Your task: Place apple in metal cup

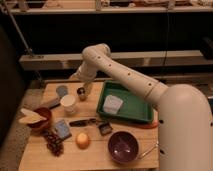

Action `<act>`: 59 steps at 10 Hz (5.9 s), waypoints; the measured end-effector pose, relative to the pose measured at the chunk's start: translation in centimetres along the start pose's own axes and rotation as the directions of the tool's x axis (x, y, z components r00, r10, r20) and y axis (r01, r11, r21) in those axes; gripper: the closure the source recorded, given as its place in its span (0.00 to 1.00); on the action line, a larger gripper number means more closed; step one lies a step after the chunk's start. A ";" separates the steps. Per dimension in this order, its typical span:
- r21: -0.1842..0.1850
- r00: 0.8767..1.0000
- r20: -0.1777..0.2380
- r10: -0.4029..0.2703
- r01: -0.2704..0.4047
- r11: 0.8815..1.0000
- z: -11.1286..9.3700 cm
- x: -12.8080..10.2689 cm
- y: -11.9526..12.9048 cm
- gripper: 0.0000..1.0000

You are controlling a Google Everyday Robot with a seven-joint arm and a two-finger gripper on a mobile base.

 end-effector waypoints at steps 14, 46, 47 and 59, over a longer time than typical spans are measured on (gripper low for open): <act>-0.001 1.000 0.001 0.001 -0.001 1.000 0.1 0.0 0.0 0.26; -0.274 0.966 0.218 0.141 -0.078 0.959 7.6 -13.6 20.8 0.26; -0.271 0.960 0.233 0.154 -0.088 0.959 9.0 -13.4 21.6 0.26; -0.301 0.930 0.329 0.162 -0.060 0.952 12.8 -15.2 21.6 0.88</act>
